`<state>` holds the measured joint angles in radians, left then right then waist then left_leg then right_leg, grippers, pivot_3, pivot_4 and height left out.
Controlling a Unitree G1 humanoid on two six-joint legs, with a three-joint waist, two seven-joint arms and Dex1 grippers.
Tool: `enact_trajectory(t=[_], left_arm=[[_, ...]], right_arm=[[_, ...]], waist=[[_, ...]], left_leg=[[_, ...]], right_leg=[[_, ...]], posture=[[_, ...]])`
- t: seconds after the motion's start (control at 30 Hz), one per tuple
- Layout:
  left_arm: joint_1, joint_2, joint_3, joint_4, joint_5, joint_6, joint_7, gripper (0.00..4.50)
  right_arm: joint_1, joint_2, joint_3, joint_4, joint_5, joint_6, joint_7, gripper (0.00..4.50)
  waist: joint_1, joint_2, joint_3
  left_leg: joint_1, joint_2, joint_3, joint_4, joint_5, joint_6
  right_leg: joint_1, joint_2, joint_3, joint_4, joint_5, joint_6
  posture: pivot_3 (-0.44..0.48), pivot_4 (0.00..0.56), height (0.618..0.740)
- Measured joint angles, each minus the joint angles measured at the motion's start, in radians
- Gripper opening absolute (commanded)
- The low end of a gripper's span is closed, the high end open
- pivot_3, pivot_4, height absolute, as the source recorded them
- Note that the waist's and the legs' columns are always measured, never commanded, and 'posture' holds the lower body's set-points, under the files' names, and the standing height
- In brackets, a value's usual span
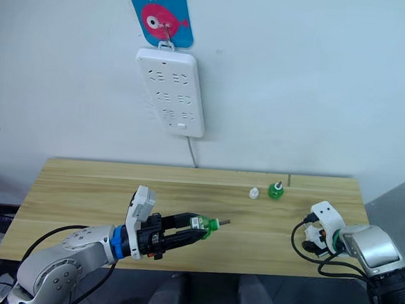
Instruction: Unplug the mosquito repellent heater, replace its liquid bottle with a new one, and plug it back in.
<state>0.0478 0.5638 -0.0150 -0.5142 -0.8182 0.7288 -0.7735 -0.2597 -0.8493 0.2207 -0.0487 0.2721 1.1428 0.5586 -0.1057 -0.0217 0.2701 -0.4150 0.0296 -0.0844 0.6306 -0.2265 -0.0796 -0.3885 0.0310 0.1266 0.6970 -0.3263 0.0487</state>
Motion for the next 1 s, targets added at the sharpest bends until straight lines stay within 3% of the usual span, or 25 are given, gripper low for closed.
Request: enact_trajectory(t=[0.33,0.43,0.53,0.83,1.0], left_arm=[[0.0,-0.015,0.0,0.0,0.001,0.0,0.006,2.34],[0.0,-0.018,-0.001,0.0,0.001,0.0,0.007,2.34],[-0.001,-0.018,-0.001,0.0,0.001,0.0,0.007,2.34],[-0.018,-0.018,-0.002,0.005,0.003,0.0,-0.002,2.34],[-0.078,0.028,0.006,0.035,-0.019,0.012,-0.065,2.34]], right_arm=[[-0.031,-0.008,0.018,0.028,-0.025,-0.02,0.063,4.5],[-0.031,-0.008,0.022,0.036,-0.032,-0.022,0.073,3.9],[-0.031,-0.008,0.026,0.044,-0.05,-0.025,0.074,3.02],[-0.031,-0.022,-0.001,0.01,-0.049,-0.05,0.105,3.04],[-0.049,-0.052,-0.164,-0.124,0.097,-0.028,0.235,3.04]], waist=[[0.002,-0.001,0.002],[0.002,-0.001,0.003],[0.002,-0.001,0.003],[0.002,-0.001,0.003],[-0.001,0.0,0.002]], left_leg=[[0.0,0.0,0.0,0.0,0.0,0.0],[0.0,0.0,0.0,0.0,0.0,0.0],[0.0,0.0,0.0,0.0,0.0,0.0],[0.0,0.0,0.0,0.0,0.0,0.0],[0.0,0.0,-0.001,0.001,0.0,0.0]], right_leg=[[0.0,0.0,0.0,0.0,0.0,0.0],[0.0,0.0,0.0,0.0,0.0,0.0],[0.0,0.0,0.0,0.0,0.0,0.0],[0.0,-0.001,0.0,0.0,0.0,0.0],[0.0,-0.001,-0.002,0.0,0.0,0.0]], posture=[[-0.106,0.282,0.724],[-0.106,0.281,0.724],[-0.108,0.28,0.724],[-0.135,0.24,0.724],[-0.154,0.194,0.724]])
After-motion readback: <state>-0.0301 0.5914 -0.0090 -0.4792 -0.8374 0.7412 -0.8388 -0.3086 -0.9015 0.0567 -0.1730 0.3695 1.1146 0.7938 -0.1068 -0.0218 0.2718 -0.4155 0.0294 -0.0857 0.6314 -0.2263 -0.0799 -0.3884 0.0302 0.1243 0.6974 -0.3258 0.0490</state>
